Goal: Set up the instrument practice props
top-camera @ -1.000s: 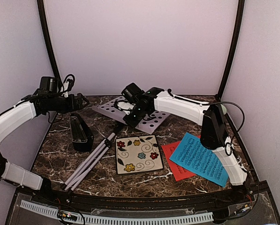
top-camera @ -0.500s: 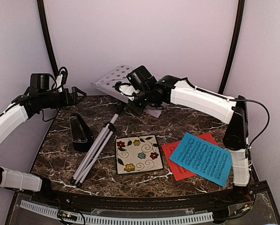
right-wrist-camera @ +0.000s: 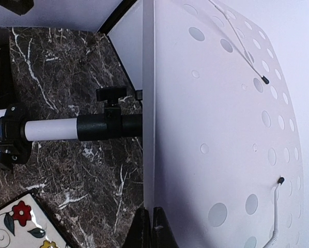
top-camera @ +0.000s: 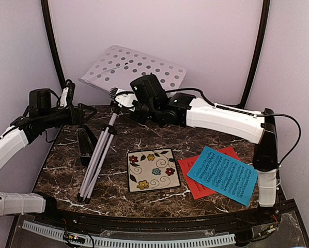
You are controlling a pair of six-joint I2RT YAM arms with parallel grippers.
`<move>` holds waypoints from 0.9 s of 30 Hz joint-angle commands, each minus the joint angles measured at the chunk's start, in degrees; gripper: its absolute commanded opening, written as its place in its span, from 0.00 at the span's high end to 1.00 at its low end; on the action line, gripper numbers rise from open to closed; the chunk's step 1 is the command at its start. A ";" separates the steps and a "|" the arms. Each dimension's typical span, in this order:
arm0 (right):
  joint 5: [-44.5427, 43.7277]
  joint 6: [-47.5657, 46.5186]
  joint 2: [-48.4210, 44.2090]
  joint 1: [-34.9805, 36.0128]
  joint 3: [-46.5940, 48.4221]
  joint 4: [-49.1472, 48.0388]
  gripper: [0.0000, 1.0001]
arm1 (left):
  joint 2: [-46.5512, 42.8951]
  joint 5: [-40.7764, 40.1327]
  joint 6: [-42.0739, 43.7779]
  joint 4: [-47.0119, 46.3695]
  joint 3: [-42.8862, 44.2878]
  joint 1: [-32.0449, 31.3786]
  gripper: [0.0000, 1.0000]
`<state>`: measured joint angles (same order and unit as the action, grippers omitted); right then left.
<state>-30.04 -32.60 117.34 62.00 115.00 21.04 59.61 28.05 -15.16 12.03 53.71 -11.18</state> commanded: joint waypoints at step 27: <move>-8.85 -25.44 -20.31 1.92 -9.78 -57.05 1.00 | -4.40 1.85 7.35 -17.28 -6.19 -6.51 0.26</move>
<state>-37.69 -55.59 106.28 63.46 103.09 -7.01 54.28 31.46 -10.11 0.03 46.46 -16.49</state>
